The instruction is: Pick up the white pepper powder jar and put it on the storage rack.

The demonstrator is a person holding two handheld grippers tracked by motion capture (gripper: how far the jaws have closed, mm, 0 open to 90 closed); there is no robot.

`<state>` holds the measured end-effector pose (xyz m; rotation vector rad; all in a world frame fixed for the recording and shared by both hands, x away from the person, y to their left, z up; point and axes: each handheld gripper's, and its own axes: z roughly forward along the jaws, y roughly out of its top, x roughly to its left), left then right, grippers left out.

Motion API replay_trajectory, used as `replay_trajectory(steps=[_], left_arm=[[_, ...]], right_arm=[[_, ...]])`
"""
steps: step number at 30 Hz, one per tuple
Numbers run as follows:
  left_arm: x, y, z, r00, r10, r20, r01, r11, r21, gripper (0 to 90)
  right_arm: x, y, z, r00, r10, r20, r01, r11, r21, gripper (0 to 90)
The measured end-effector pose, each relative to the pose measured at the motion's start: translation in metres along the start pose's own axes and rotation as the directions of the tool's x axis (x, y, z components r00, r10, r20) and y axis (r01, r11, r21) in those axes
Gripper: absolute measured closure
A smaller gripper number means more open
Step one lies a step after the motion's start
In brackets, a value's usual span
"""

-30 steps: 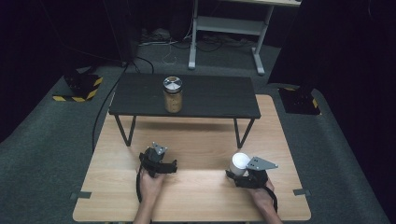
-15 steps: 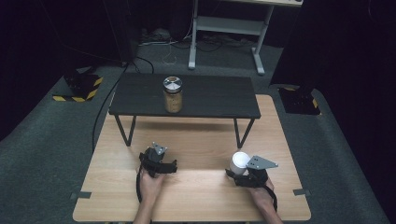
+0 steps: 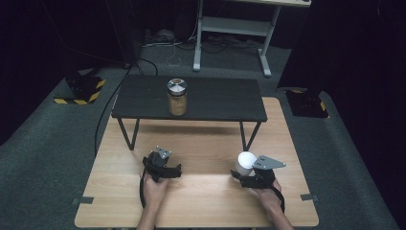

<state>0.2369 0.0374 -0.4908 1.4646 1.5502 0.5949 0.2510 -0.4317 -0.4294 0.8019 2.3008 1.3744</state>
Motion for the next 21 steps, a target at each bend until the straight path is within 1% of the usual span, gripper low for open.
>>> replay_trajectory(steps=[4, 9, 16, 21], left_arm=[[0.0, 0.0, 0.0, 1.0, -0.001, 0.0, 0.001, 1.0, -0.001, 0.9], [0.0, 0.0, 0.0, 1.0, 0.0, 0.0, 0.0, 1.0, 0.0, 0.8], [0.0, 0.0, 0.0, 1.0, -0.002, 0.0, 0.002, 1.0, -0.002, 0.8], [0.0, 0.0, 0.0, 1.0, 0.0, 0.0, 0.0, 1.0, -0.001, 0.8]], right_arm=[[0.002, 0.008, -0.001, 0.9998, -0.02, 0.008, 0.02, 1.0, 0.003, 30.1], [0.002, 0.016, -0.001, 0.9996, -0.026, 0.005, 0.026, 1.0, 0.004, 30.1], [-0.001, 0.029, -0.004, 0.9996, -0.026, -0.009, 0.026, 1.0, -0.002, 30.1], [-0.004, 0.045, -0.006, 0.9996, -0.024, -0.014, 0.024, 1.0, 0.008, 30.1]])
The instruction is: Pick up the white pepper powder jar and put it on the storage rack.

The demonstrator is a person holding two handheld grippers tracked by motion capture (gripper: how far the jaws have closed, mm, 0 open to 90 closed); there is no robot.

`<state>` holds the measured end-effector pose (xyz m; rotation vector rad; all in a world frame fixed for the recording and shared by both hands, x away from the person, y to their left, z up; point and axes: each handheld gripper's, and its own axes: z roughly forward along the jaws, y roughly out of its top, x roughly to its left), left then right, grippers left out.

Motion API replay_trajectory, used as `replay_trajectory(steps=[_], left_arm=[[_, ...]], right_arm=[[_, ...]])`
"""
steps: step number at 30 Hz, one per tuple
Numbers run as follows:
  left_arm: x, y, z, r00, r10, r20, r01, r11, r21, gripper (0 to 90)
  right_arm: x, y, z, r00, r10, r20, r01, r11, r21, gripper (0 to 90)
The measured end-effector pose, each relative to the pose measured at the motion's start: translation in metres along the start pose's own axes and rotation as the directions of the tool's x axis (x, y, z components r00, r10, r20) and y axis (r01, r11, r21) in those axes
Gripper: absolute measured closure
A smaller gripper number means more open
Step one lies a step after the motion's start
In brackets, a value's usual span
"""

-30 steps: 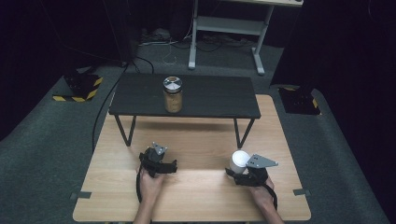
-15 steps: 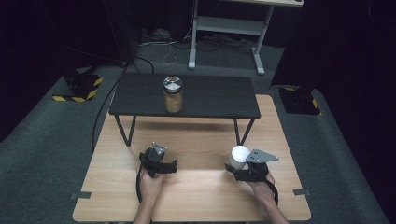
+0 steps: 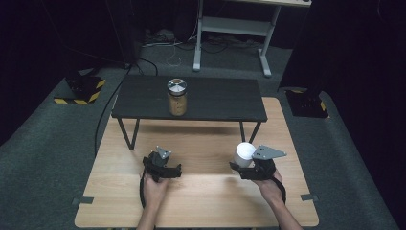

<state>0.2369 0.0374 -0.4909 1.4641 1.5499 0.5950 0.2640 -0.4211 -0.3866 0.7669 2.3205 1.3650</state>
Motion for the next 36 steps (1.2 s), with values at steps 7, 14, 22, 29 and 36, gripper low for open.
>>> replay_trajectory(steps=[7, 14, 22, 29, 36], left_arm=[[0.0, 0.0, 0.0, 1.0, 0.001, 0.0, -0.001, 1.0, 0.0, 0.8], [0.0, 0.0, 0.0, 1.0, 0.001, 0.0, -0.001, 1.0, 0.0, 0.8], [0.0, 0.0, 0.0, 1.0, 0.001, 0.0, -0.001, 1.0, 0.0, 0.8], [0.0, 0.0, 0.0, 1.0, 0.001, 0.001, -0.001, 1.0, 0.001, 0.9], [0.0, 0.0, 0.0, 1.0, 0.001, 0.001, -0.001, 1.0, 0.002, 0.9]], right_arm=[[-0.002, 0.019, -0.002, 1.0, 0.005, 0.005, -0.005, 1.0, 0.016, 30.1], [-0.005, 0.035, -0.006, 1.0, -0.006, -0.007, 0.006, 1.0, 0.014, 30.1], [-0.009, 0.051, -0.011, 0.9997, 0.009, -0.024, -0.009, 1.0, 0.016, 30.1], [-0.013, 0.062, -0.015, 0.9992, 0.022, -0.032, -0.022, 1.0, 0.015, 30.1], [-0.016, 0.077, -0.021, 0.9991, 0.015, -0.041, -0.015, 1.0, 0.013, 30.1]])
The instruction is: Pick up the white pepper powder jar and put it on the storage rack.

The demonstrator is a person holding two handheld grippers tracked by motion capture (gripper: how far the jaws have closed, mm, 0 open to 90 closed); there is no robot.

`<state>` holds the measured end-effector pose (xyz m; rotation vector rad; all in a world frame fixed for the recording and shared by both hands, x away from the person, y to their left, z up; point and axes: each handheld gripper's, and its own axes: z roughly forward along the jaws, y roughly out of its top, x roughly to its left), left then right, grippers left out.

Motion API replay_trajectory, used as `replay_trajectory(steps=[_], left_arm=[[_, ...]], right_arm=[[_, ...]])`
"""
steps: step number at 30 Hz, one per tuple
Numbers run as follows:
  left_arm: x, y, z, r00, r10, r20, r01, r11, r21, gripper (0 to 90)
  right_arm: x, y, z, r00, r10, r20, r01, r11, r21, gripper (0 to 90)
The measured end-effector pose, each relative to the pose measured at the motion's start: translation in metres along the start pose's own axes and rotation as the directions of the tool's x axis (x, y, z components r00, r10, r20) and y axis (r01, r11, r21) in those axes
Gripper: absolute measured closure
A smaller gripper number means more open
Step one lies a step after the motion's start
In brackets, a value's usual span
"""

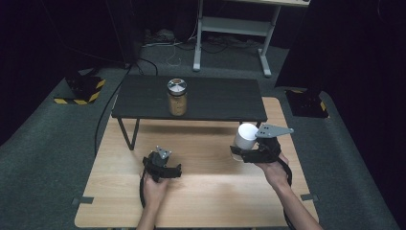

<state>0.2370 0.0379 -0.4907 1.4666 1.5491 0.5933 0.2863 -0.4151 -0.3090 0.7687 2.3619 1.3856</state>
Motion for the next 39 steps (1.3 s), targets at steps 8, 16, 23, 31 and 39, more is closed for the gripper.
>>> replay_trajectory(steps=[8, 16, 23, 31, 39], left_arm=[[0.0, 0.0, 0.0, 1.0, 0.0, 0.002, 0.0, 1.0, 0.0, 0.9], [0.0, 0.0, 0.0, 1.0, -0.001, 0.002, 0.001, 1.0, 0.0, 0.9], [0.001, 0.0, 0.0, 1.0, -0.003, 0.003, 0.003, 1.0, 0.0, 1.0], [0.001, 0.0, 0.0, 1.0, -0.001, 0.003, 0.001, 1.0, 0.001, 1.0], [0.0, 0.0, 0.0, 1.0, -0.003, 0.003, 0.003, 1.0, -0.001, 1.0]], right_arm=[[-0.002, 0.019, -0.004, 0.9999, -0.009, -0.009, 0.009, 1.0, -0.007, 30.1], [-0.002, 0.04, -0.005, 0.999, -0.037, -0.023, 0.037, 0.999, -0.008, 30.1], [-0.003, 0.056, -0.006, 0.9981, -0.048, -0.038, 0.048, 0.999, -0.009, 30.1], [-0.005, 0.075, -0.005, 0.997, -0.063, -0.044, 0.062, 0.998, -0.017, 30.1], [-0.01, 0.092, -0.002, 0.9976, -0.059, -0.036, 0.058, 0.998, -0.023, 30.2]])
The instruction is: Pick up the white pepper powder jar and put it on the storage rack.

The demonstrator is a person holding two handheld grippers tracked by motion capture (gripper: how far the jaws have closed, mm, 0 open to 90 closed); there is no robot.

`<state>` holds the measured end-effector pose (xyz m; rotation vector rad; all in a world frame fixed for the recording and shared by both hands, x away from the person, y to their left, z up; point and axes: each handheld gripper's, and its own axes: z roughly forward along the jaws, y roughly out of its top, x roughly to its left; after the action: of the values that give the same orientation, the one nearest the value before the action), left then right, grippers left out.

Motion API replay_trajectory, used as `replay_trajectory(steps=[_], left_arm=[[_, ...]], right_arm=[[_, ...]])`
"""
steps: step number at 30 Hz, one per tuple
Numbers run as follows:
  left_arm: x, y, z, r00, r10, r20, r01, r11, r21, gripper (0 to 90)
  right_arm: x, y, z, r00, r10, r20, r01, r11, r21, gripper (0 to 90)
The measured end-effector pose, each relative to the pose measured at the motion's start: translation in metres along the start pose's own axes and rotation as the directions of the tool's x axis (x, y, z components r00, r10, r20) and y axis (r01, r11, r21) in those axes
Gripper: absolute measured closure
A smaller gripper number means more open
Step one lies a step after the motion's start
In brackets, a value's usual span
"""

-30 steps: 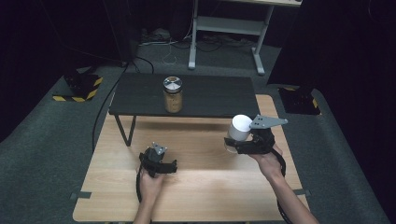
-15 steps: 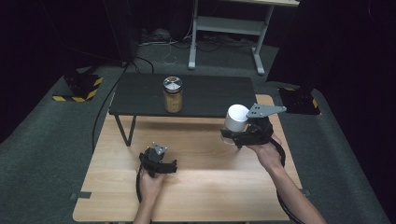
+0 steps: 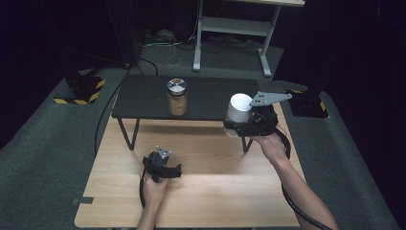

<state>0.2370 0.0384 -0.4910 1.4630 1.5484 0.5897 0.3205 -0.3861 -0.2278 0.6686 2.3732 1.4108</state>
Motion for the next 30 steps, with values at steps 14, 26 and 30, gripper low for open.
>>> replay_trajectory(steps=[14, 26, 30], left_arm=[[0.0, 0.0, 0.0, 1.0, 0.004, -0.001, -0.004, 1.0, 0.003, 1.0], [0.0, 0.0, 0.0, 1.0, 0.001, 0.0, -0.001, 1.0, 0.002, 1.0], [0.0, 0.0, 0.0, 1.0, 0.002, 0.0, -0.002, 1.0, 0.002, 1.0]], right_arm=[[-0.011, 0.015, 0.012, 0.9987, 0.024, 0.045, -0.024, 1.0, -0.004, 30.2], [-0.02, 0.021, 0.033, 0.9925, 0.07, 0.1, -0.07, 0.998, -0.006, 30.1], [-0.022, 0.024, 0.039, 0.9905, 0.08, 0.112, -0.08, 0.997, -0.001, 30.2]])
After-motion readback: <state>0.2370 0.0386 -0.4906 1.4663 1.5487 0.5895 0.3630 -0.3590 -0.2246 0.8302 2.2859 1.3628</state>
